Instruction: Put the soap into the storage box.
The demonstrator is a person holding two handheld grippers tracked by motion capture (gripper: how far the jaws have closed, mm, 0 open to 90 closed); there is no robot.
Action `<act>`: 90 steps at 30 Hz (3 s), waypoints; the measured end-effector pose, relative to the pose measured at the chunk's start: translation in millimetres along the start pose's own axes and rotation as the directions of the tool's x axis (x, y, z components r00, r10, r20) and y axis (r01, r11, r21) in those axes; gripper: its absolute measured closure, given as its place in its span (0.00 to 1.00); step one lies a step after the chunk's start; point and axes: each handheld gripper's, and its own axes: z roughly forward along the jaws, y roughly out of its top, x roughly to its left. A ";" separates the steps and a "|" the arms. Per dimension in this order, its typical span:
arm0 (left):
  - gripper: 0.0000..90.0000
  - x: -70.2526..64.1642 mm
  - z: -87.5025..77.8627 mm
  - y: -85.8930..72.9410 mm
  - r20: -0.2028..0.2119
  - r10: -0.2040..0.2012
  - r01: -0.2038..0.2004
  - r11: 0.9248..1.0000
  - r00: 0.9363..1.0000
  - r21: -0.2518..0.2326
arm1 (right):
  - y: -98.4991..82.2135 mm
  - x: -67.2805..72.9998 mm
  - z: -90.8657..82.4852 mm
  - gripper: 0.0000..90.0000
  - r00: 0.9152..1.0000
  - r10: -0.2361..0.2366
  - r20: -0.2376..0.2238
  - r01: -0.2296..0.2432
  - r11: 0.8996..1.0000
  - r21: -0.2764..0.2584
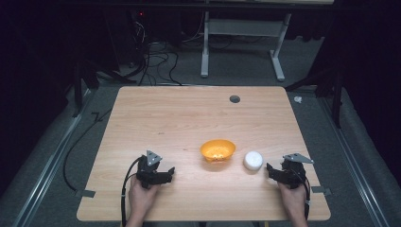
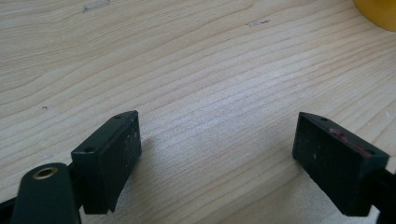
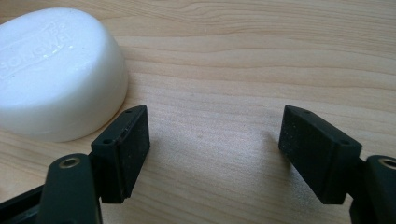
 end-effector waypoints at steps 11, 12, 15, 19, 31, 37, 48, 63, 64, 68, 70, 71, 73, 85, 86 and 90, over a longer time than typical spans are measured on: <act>0.18 0.0 0.0 0.0 0.001 0.001 -0.001 1.000 1.000 0.000 | -3.5 6.1 -10.9 0.32 1.000 0.007 -0.008 -0.007 0.999 -0.040; 0.18 0.0 0.0 0.0 0.001 0.001 -0.001 1.000 1.000 0.000 | -3.7 7.2 -11.6 0.32 1.000 -0.001 -0.013 0.001 0.999 -0.042; 0.18 0.0 0.0 0.0 0.001 0.001 -0.001 1.000 1.000 0.000 | -4.5 10.1 -14.7 0.32 1.000 -0.016 -0.023 0.015 0.999 -0.045; 0.18 -0.1 0.0 0.0 0.001 0.002 -0.002 1.000 1.000 0.000 | -5.4 12.0 -19.4 0.31 0.999 -0.029 -0.046 0.026 0.998 -0.064; 0.18 0.0 0.1 0.1 -0.003 0.000 0.000 1.000 1.000 0.000 | -5.5 25.5 -33.1 0.27 0.992 -0.057 -0.109 0.046 0.995 -0.093; 0.18 -0.1 0.2 0.1 -0.005 -0.001 0.001 1.000 1.000 -0.001 | -2.1 33.8 -33.4 0.23 0.988 -0.075 -0.134 0.062 0.993 -0.096; 0.18 -0.1 0.1 0.1 -0.004 -0.001 0.001 1.000 1.000 0.001 | 8.4 48.1 -21.5 0.17 0.983 -0.089 -0.162 0.076 0.994 -0.082; 0.17 -0.1 0.1 0.1 -0.004 -0.001 0.001 1.000 1.000 0.000 | 25.2 56.4 -6.5 0.15 0.981 -0.101 -0.164 0.089 0.993 -0.079; 0.18 -0.1 0.1 0.1 -0.004 -0.001 0.001 1.000 1.000 0.001 | 26.2 57.6 -5.3 0.15 0.981 -0.100 -0.165 0.089 0.993 -0.077; 0.18 -0.1 0.1 0.1 -0.004 -0.001 0.001 1.000 1.000 0.000 | 28.0 60.2 2.1 0.15 0.980 -0.110 -0.165 0.101 0.993 -0.060; 0.17 -0.1 0.1 0.1 -0.004 -0.001 0.001 1.000 1.000 0.000 | 28.1 61.0 5.0 0.15 0.981 -0.112 -0.161 0.105 0.993 -0.053; 0.18 -0.1 0.1 0.1 -0.004 -0.001 0.001 1.000 1.000 0.001 | 28.0 61.6 6.4 0.15 0.981 -0.109 -0.160 0.102 0.993 -0.052; 0.17 -0.1 0.1 0.1 -0.004 -0.001 0.001 1.000 1.000 0.001 | 28.3 61.7 9.1 0.15 0.982 -0.108 -0.155 0.103 0.994 -0.045; 0.17 -0.1 0.1 0.1 -0.004 -0.001 0.001 1.000 1.000 0.000 | 28.3 64.4 19.1 0.17 0.984 -0.112 -0.140 0.109 0.994 -0.026; 0.17 0.0 0.1 0.1 -0.004 -0.001 0.001 1.000 1.000 0.001 | 28.3 64.6 19.4 0.17 0.983 -0.114 -0.142 0.111 0.993 -0.026; 0.17 0.0 0.2 0.1 -0.003 -0.001 0.001 1.000 1.000 -0.001 | 28.3 64.1 18.8 0.21 0.983 -0.122 -0.139 0.119 0.993 -0.027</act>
